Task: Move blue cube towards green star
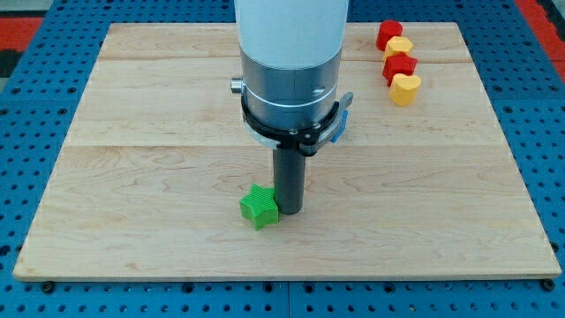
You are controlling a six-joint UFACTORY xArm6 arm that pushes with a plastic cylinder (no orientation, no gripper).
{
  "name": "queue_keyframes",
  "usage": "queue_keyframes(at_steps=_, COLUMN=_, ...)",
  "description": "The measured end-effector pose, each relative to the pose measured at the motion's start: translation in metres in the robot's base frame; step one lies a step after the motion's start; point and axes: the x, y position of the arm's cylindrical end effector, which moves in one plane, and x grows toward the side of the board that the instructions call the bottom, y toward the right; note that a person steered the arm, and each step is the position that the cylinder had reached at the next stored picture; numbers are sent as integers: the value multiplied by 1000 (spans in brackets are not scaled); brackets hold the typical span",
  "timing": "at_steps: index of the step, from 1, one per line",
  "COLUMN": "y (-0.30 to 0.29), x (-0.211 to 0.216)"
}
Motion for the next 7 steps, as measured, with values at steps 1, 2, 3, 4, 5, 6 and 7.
queue_keyframes(at_steps=1, y=29, x=0)
queue_keyframes(at_steps=2, y=105, x=-29)
queue_keyframes(at_steps=3, y=139, x=-85)
queue_keyframes(at_steps=4, y=129, x=-143)
queue_keyframes(at_steps=5, y=94, x=-155)
queue_keyframes(at_steps=6, y=72, x=-145)
queue_keyframes(at_steps=7, y=40, x=-142)
